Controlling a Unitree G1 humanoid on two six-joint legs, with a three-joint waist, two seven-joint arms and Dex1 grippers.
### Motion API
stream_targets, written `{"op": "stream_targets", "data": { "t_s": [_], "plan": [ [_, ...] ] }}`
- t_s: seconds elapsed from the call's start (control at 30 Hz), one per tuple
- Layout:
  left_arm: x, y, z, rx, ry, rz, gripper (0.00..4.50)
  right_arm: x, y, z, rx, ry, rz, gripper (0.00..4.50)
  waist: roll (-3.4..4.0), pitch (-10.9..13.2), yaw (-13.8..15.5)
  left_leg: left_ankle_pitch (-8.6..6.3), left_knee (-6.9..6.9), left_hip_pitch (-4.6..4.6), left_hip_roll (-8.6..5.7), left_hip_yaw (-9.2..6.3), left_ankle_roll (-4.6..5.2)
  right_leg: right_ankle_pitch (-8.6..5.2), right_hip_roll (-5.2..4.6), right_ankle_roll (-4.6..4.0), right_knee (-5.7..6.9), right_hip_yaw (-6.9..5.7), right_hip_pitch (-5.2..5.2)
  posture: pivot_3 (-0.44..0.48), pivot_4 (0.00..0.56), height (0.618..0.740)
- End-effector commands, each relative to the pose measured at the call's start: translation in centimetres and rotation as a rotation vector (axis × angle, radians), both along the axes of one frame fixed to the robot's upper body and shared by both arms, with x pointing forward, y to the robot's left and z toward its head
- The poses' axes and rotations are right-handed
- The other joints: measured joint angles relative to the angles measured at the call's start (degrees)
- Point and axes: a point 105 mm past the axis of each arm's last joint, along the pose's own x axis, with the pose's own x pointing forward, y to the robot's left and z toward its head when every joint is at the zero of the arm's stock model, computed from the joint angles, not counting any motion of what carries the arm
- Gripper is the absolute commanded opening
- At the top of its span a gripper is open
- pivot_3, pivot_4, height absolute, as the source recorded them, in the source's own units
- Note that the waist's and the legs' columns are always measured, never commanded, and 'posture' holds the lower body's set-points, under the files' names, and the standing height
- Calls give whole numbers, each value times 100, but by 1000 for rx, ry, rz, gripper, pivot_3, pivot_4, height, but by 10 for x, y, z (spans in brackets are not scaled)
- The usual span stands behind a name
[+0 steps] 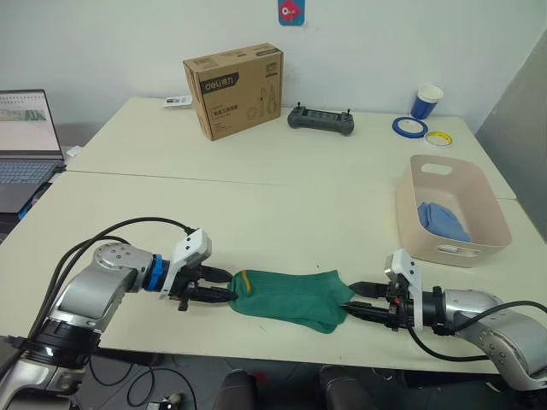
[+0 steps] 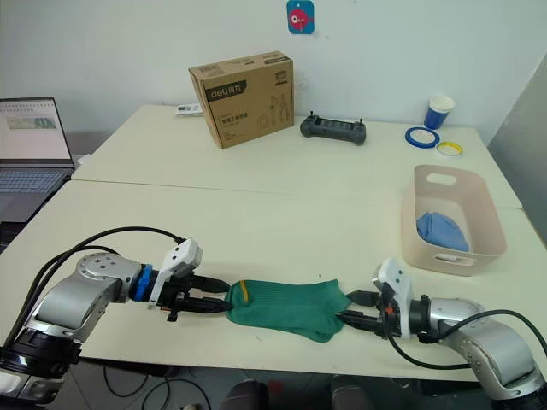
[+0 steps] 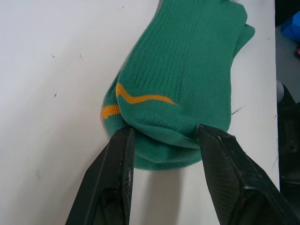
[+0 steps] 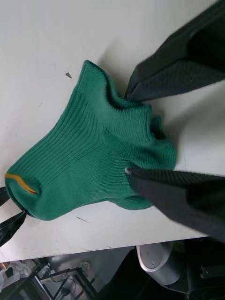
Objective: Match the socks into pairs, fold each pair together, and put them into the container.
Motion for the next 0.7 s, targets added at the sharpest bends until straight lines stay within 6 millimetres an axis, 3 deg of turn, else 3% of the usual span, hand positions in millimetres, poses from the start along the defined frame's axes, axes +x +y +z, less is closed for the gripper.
{"op": "stream_targets", "data": {
  "t_s": [0.03,0.13,0.3,0.5,0.7],
  "plan": [
    [1,-5,8,-9,-35,-30,2183,0,1,6,2,-44,14,1077,0,0,-1,0,0,0,0,0,0,0,0,0,0,0,0,0,150,740],
    [3,-4,8,-9,-39,-30,1571,2,3,9,12,-54,15,17,0,0,-1,0,0,0,0,-1,0,0,0,0,0,-1,0,0,150,740],
    [1,-7,8,-30,-29,-33,21,0,4,10,21,-45,31,0,0,0,0,0,0,0,0,0,0,0,0,0,0,0,0,0,150,740],
    [3,-4,9,-21,-36,-25,21,-4,6,14,33,-43,49,0,0,0,0,0,0,0,0,-1,0,0,0,0,0,-1,0,0,150,740],
    [6,9,27,-43,8,2,21,-10,19,31,143,13,64,0,0,0,-3,0,0,0,1,-4,0,0,1,0,1,-3,0,0,150,740]
  ]
}}
